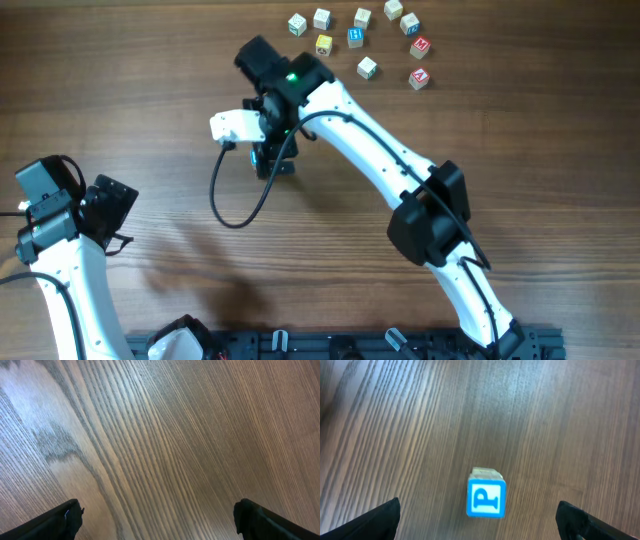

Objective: Form a tower

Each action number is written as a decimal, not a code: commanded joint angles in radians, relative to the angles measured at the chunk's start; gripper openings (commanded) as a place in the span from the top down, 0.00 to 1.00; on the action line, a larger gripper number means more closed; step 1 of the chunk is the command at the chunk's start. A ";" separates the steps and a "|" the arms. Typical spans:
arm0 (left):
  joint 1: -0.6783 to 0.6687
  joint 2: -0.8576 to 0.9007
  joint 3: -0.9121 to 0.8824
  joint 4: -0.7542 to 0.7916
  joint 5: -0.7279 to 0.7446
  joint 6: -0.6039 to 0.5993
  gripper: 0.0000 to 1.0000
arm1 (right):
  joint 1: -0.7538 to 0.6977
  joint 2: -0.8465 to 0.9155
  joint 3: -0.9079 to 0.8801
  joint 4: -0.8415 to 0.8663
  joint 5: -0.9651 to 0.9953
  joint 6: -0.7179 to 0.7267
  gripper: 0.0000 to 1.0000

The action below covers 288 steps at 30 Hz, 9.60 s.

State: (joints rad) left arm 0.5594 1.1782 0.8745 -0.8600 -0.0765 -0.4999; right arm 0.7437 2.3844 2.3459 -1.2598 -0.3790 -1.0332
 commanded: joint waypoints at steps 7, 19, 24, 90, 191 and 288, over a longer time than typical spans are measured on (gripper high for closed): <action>0.006 -0.006 0.003 0.003 0.005 -0.010 0.00 | 0.026 -0.001 0.005 0.040 0.128 0.038 0.00; 0.006 -0.006 0.003 0.003 0.005 -0.010 0.00 | 0.048 0.122 0.002 0.082 0.196 0.093 0.00; 0.006 -0.006 0.003 0.003 0.005 -0.010 0.00 | 0.048 0.159 0.001 0.095 0.196 0.103 0.00; 0.006 -0.006 0.003 0.003 0.005 -0.010 0.00 | 0.047 0.211 0.001 0.103 0.135 0.151 0.51; 0.006 -0.006 0.003 0.003 0.005 -0.010 0.00 | -0.367 -0.540 0.013 -0.324 0.502 1.249 0.00; 0.006 -0.006 0.003 0.003 0.005 -0.010 0.00 | -0.889 -2.381 -2.341 1.262 0.327 1.193 0.00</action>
State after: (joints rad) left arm 0.5594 1.1782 0.8745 -0.8600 -0.0765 -0.4999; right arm -0.1410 0.0154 0.0059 -0.0017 -0.0338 0.1806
